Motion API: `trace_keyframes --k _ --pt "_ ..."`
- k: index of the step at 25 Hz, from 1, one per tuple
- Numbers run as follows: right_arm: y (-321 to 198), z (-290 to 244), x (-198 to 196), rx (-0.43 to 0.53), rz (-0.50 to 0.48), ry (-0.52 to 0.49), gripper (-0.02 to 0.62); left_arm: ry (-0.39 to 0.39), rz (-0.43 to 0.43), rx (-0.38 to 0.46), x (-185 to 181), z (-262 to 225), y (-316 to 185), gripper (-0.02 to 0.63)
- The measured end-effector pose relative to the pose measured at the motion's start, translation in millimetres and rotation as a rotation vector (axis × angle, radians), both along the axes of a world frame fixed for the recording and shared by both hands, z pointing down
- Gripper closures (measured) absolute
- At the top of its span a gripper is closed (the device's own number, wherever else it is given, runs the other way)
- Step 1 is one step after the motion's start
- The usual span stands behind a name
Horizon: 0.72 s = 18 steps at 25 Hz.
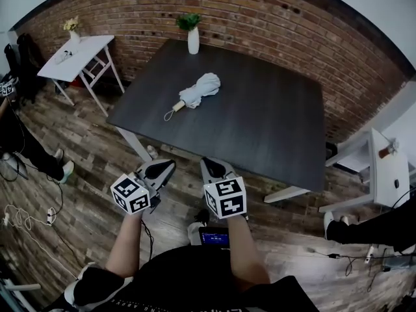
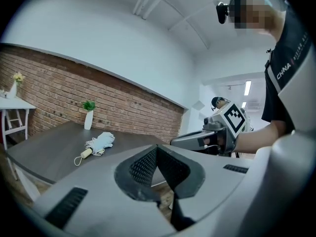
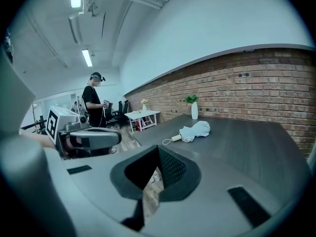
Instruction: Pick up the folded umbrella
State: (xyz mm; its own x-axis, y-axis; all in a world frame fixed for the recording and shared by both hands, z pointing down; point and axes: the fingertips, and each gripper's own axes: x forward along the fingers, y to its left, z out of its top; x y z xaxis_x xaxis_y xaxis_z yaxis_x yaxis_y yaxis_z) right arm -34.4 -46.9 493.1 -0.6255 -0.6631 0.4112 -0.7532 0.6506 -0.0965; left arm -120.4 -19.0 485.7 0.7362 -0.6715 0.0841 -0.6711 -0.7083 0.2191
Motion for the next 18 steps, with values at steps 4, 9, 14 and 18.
trace_keyframes --k 4,9,14,18 --pt "-41 -2 -3 -0.007 0.001 -0.004 0.588 -0.013 0.001 -0.01 -2 -1 -38 0.604" --pt "-85 -3 -6 -0.013 0.001 -0.016 0.588 -0.024 0.001 -0.018 -5 -1 -82 0.604" --pt "-122 -2 -5 -0.019 0.002 -0.025 0.588 -0.028 0.001 -0.02 -4 -2 -118 0.604" --pt "-141 -2 -8 -0.027 0.005 -0.032 0.588 -0.036 0.003 -0.036 -5 3 -135 0.604"
